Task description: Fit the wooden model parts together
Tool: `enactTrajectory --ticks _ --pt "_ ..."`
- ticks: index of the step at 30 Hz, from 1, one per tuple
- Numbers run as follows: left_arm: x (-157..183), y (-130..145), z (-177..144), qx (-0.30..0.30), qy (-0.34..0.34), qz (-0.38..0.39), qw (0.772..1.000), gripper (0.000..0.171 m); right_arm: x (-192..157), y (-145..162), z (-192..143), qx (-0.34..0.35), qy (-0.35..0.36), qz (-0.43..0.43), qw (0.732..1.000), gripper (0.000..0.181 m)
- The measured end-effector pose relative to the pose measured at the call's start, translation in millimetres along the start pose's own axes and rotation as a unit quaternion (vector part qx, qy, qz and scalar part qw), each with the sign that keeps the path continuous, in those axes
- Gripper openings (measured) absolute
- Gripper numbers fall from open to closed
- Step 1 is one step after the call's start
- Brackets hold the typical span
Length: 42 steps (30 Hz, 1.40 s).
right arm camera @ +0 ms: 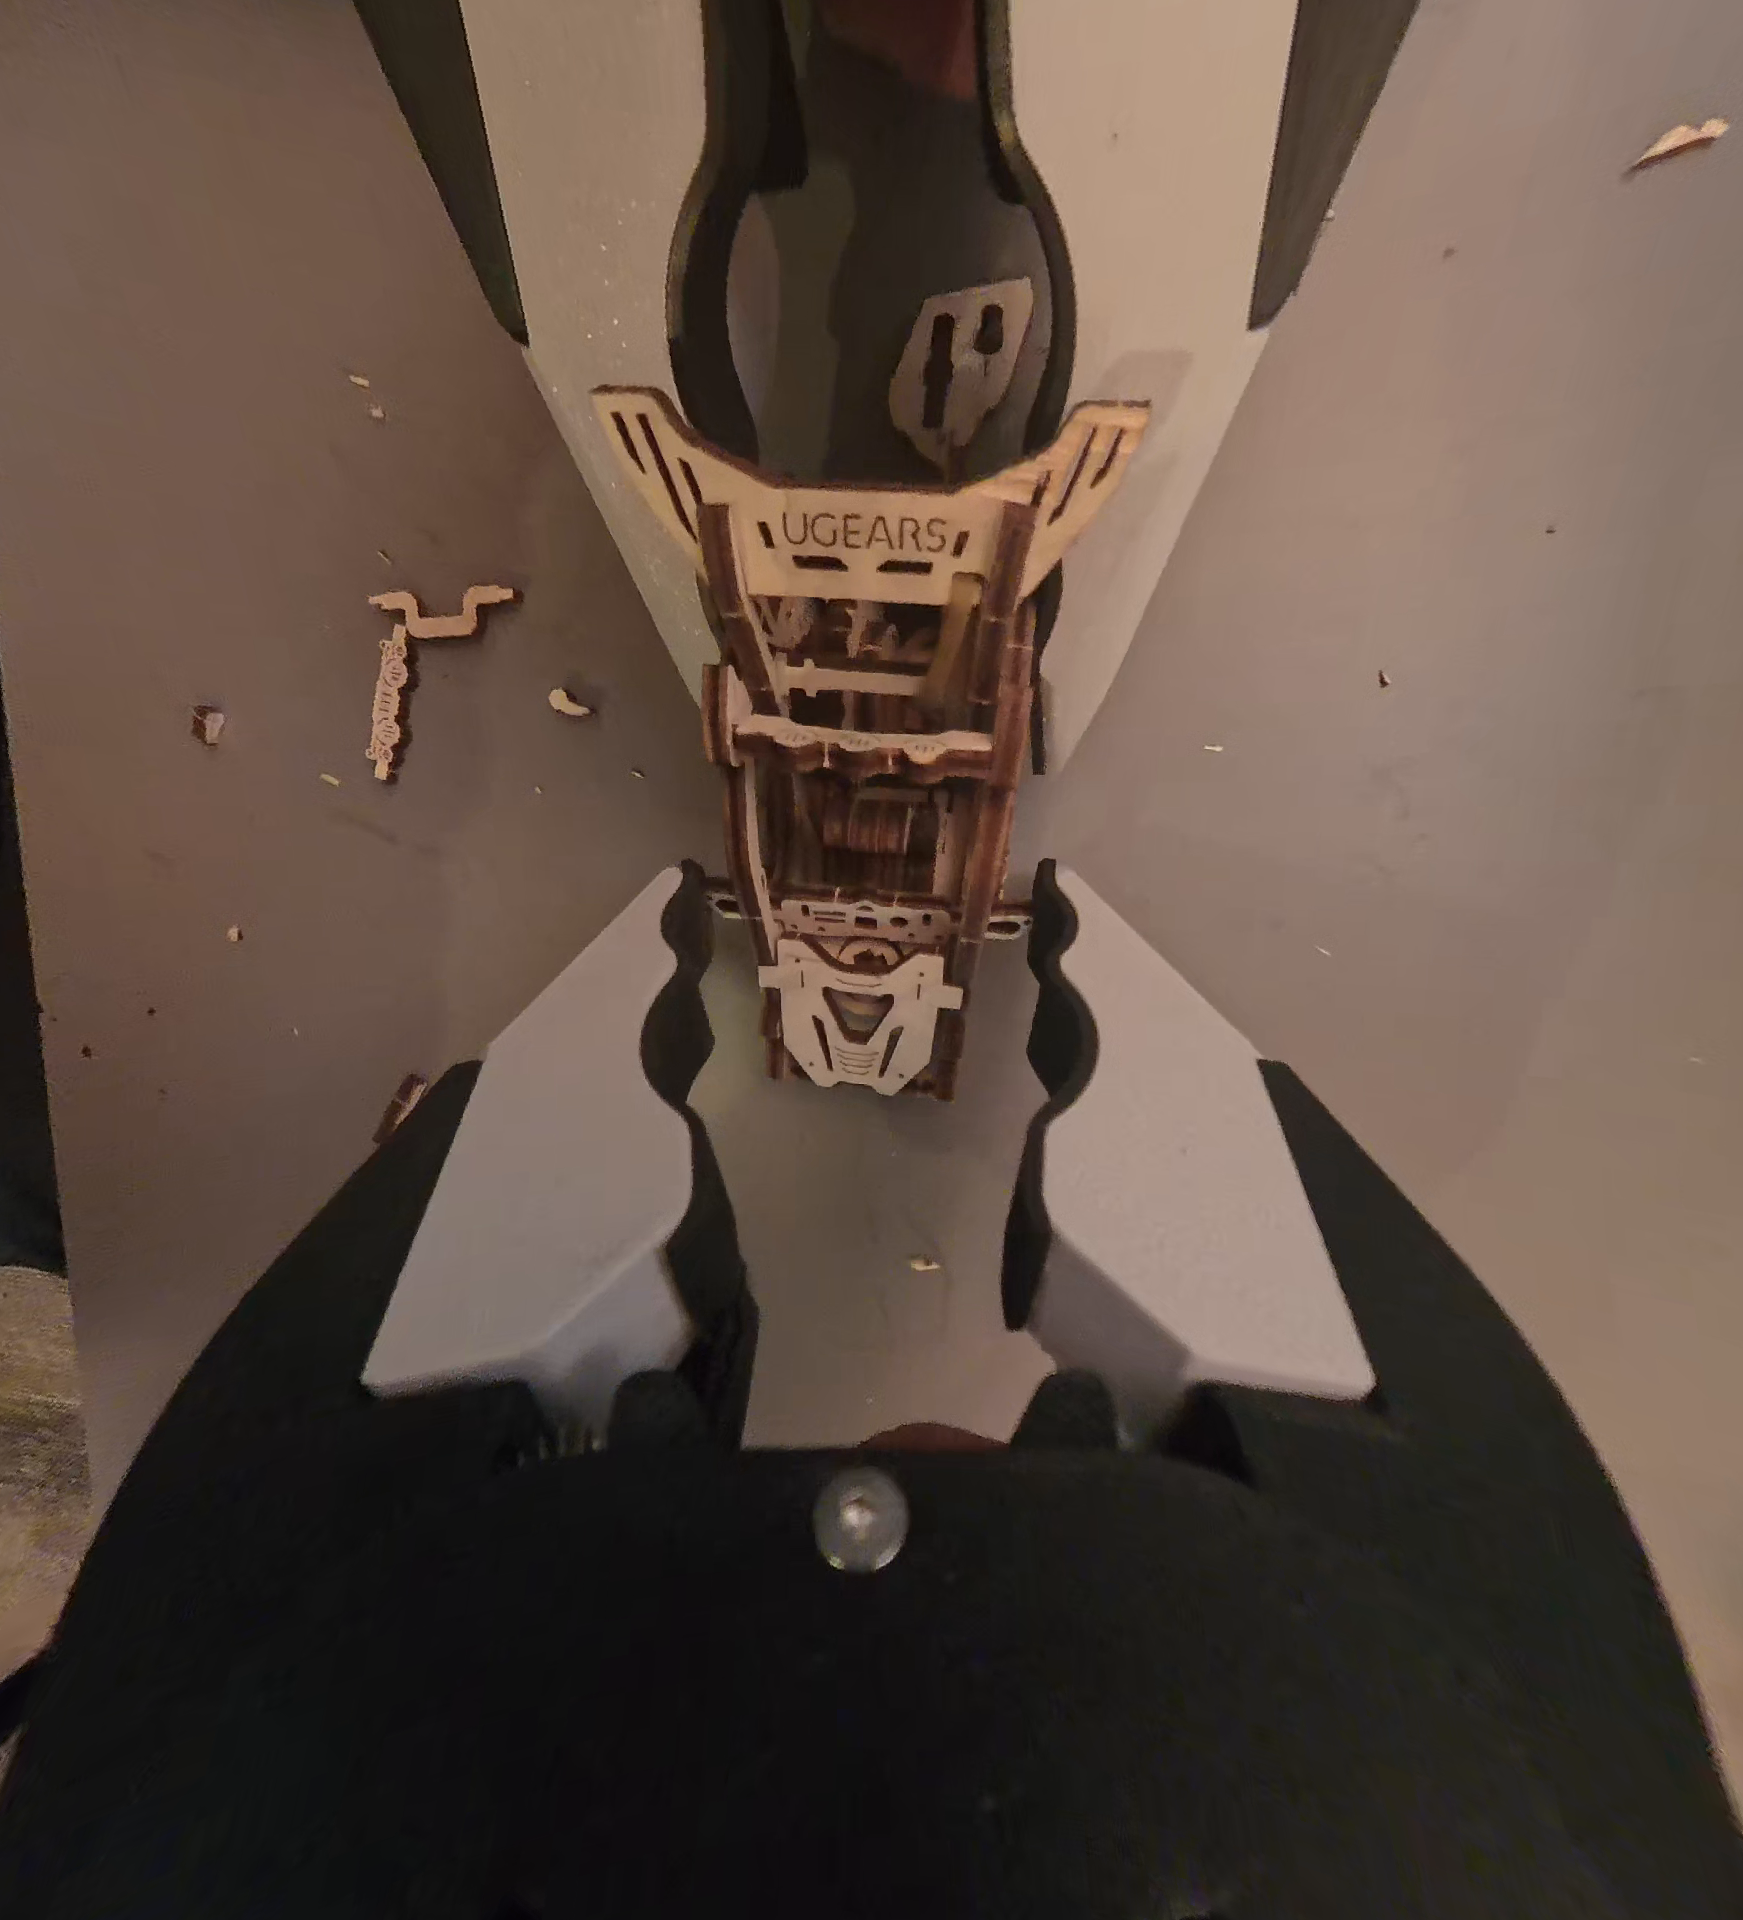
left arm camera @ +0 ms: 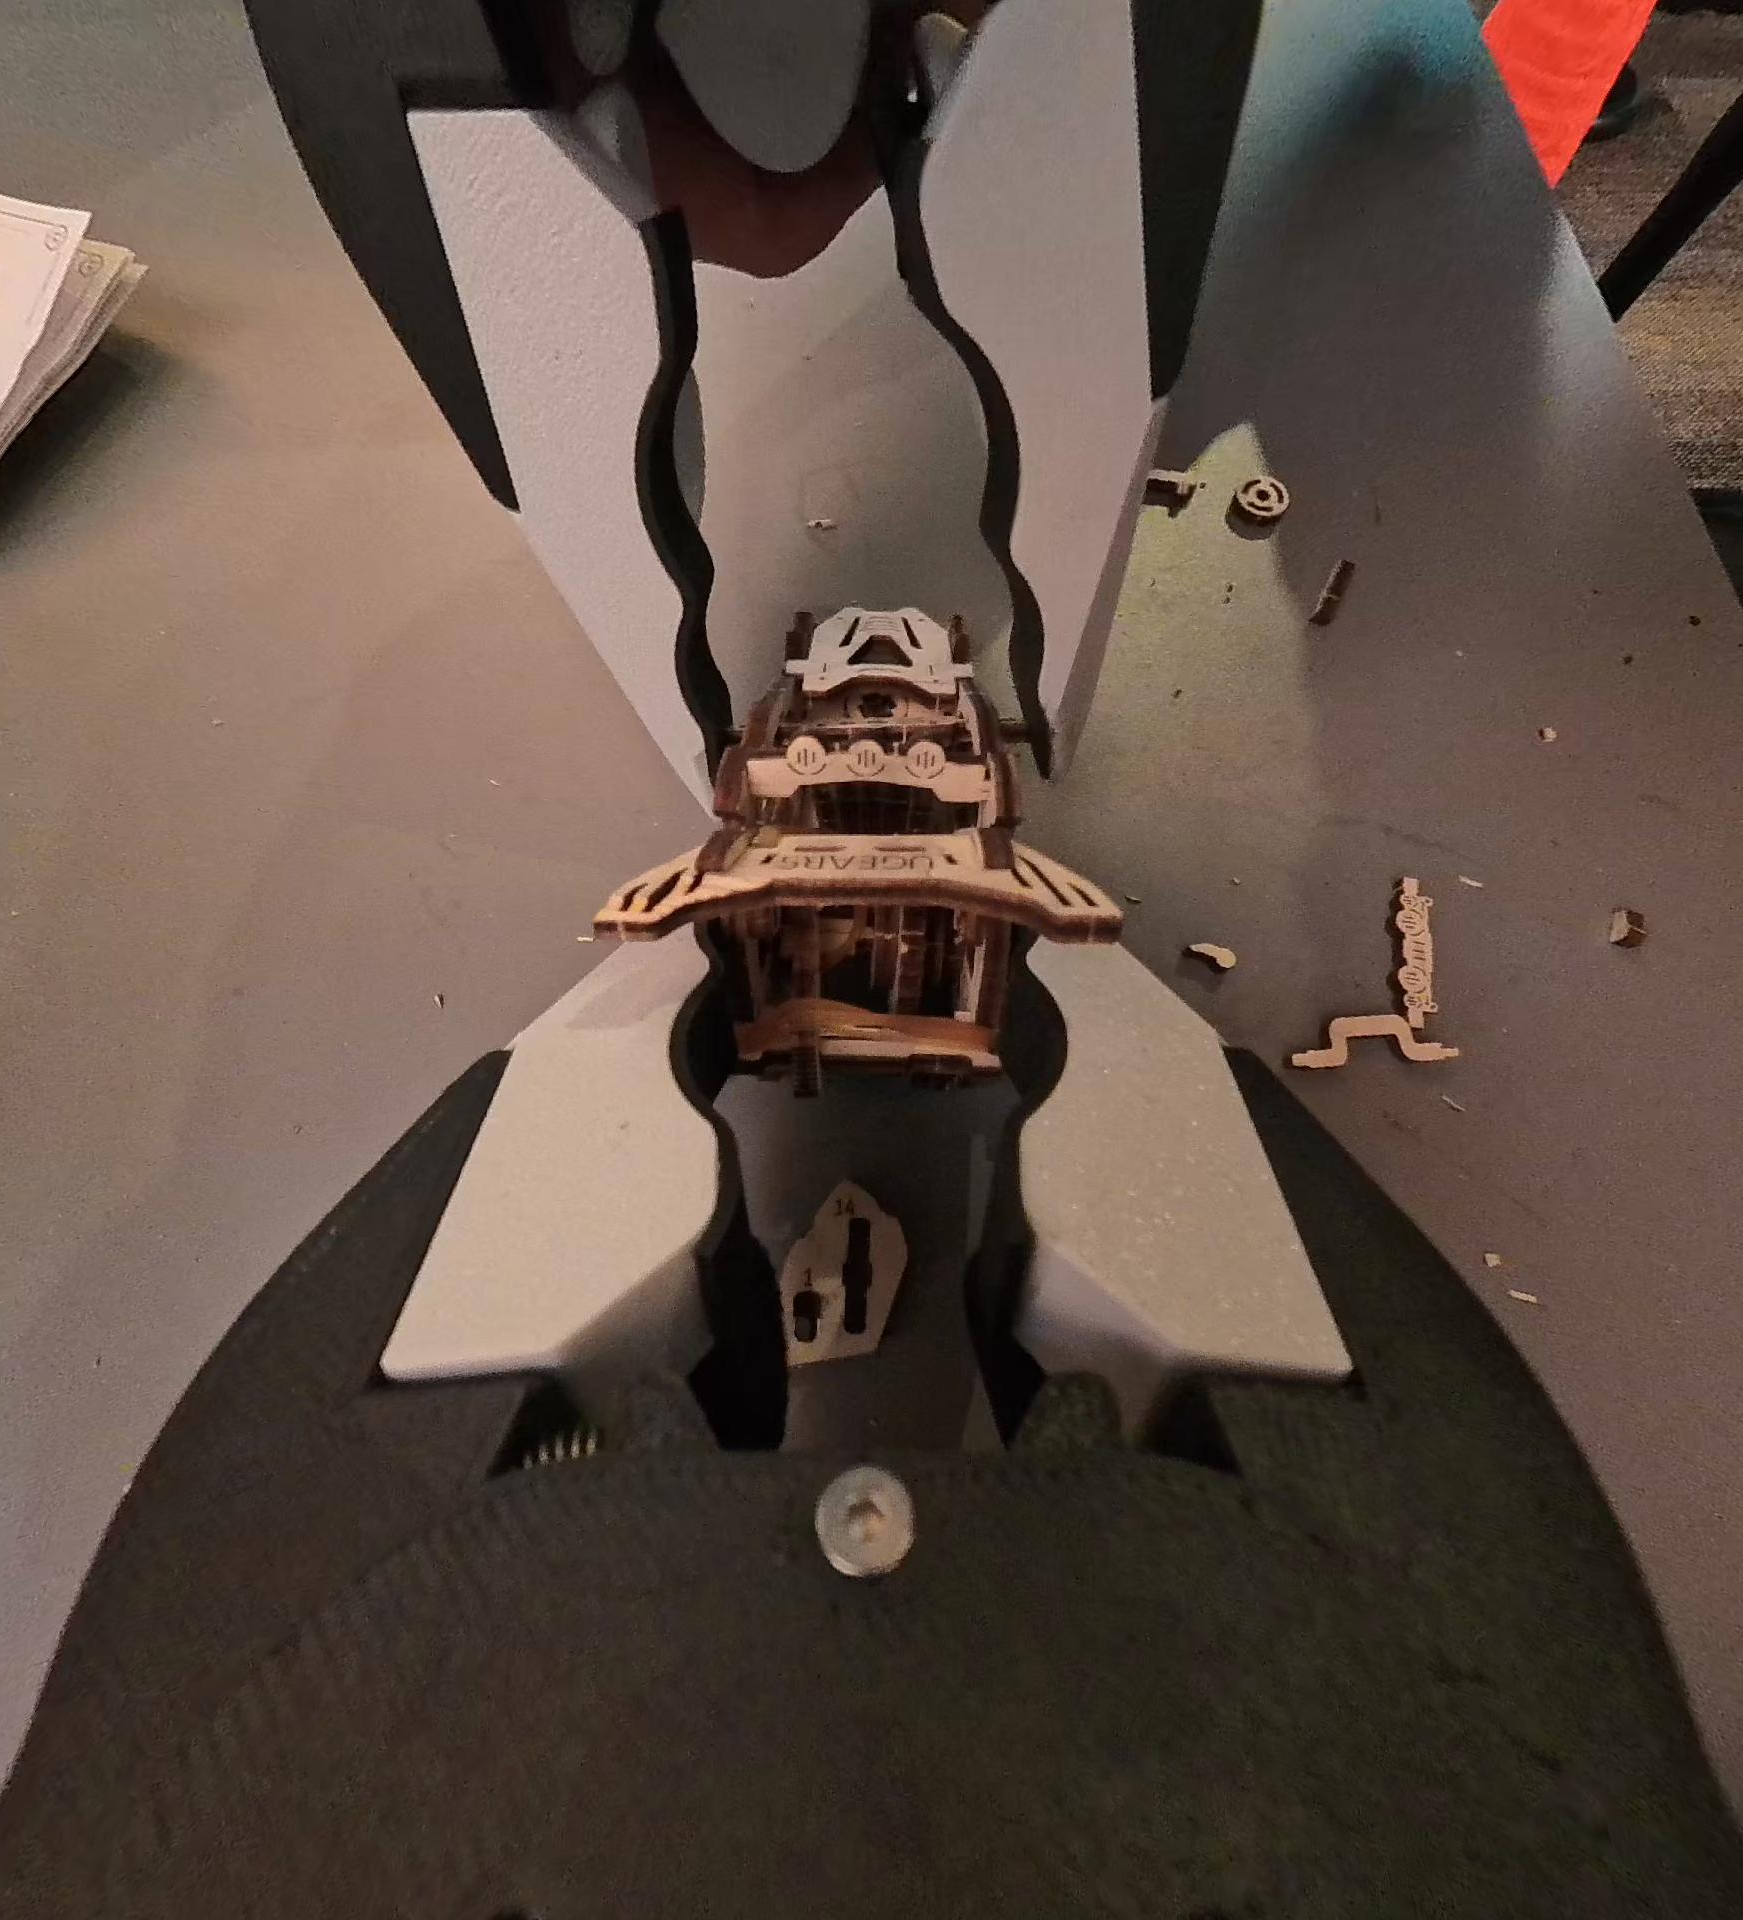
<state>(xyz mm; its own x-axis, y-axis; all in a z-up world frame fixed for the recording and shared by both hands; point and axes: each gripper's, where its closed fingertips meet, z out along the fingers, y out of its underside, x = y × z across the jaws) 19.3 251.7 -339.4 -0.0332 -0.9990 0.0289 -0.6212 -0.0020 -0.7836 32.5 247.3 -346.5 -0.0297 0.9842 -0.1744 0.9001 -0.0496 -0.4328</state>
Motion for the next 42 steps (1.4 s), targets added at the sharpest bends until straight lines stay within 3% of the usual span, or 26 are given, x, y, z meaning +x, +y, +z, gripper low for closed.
enactTrajectory --ticks 11,22,42 --pt "0.4 -0.3 0.6 0.000 0.001 0.002 1.000 0.046 -0.1 1.1 0.5 -0.008 0.012 -0.019 1.000 0.061" --pt "2.0 -0.6 1.2 0.000 0.009 0.003 1.000 0.046 -1.5 -0.3 1.1 0.064 0.056 0.024 0.996 0.061" --pt "2.7 -0.5 1.3 -0.001 0.009 0.006 1.000 0.046 -3.6 7.0 -0.7 -0.083 0.003 -0.010 0.996 0.060"
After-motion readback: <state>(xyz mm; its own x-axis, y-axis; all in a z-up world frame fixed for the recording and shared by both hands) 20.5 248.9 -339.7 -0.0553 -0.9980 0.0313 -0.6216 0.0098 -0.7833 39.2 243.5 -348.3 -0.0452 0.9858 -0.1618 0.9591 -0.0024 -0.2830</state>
